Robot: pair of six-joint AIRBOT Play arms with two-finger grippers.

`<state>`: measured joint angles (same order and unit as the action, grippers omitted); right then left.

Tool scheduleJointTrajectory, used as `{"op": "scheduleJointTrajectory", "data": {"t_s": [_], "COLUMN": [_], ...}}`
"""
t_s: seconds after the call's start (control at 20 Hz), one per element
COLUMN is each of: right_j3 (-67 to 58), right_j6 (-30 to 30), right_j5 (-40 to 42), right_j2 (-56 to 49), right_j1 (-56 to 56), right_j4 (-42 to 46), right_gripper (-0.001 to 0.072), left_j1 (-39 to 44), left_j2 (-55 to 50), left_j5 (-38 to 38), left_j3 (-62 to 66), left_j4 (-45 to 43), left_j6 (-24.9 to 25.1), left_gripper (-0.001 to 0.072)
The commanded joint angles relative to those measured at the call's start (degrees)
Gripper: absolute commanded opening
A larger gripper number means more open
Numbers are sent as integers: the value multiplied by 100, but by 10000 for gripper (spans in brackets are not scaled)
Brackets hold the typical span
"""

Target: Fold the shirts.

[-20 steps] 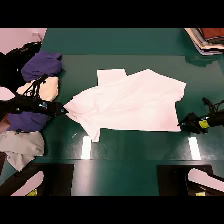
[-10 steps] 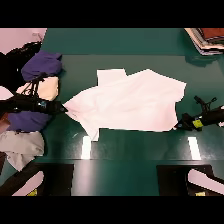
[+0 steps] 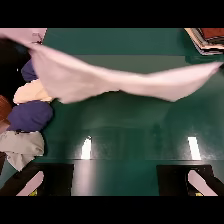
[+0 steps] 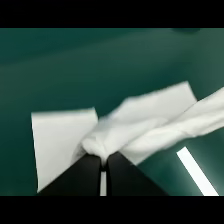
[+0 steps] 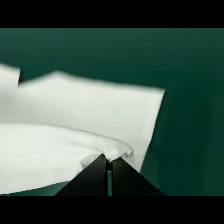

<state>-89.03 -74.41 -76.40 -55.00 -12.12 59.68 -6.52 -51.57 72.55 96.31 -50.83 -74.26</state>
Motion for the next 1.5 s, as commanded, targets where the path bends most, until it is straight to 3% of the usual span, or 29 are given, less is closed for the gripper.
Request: {"op": "scheduleJointTrajectory", "data": {"t_s": [0.0, 0.2, 0.3, 0.6, 0.9, 1.1, 1.25, 1.45], "right_j3": [-1978, -3185, -3353, -2175, -2131, -2131, -2133, -2133], "right_j6": [-79, -107, -291, -409, -540, -678, -678, -765], "right_j5": [229, 107, -46, -363, -1781, -2433, -2249, -1062], "right_j2": [258, 258, 293, 662, -1126, -2944, -4153, -5027], "right_j1": [9, 11, 11, 11, 149, 459, 664, 870], "right_j4": [46, 90, 518, 1386, 1353, 1386, 1388, 1381], "right_gripper": [9, 10, 9, 9, 8, 8, 8, 8], "left_j1": [-7, -4, -7, -7, 0, 0, 0, 2], "left_j2": [35, 291, 442, 466, -654, -2109, -3322, -4360], "left_j5": [-291, -955, -1143, -859, 459, 586, 254, -1128], "left_j3": [2107, 2951, 3047, 2452, 107, -577, -577, -577], "left_j4": [-17, -11, -7, -24, -2, 2, 72, 782], "left_j6": [-72, -114, -334, -649, -780, -702, -662, 33], "left_gripper": [27, 27, 27, 26, 26, 27, 27, 27]}}
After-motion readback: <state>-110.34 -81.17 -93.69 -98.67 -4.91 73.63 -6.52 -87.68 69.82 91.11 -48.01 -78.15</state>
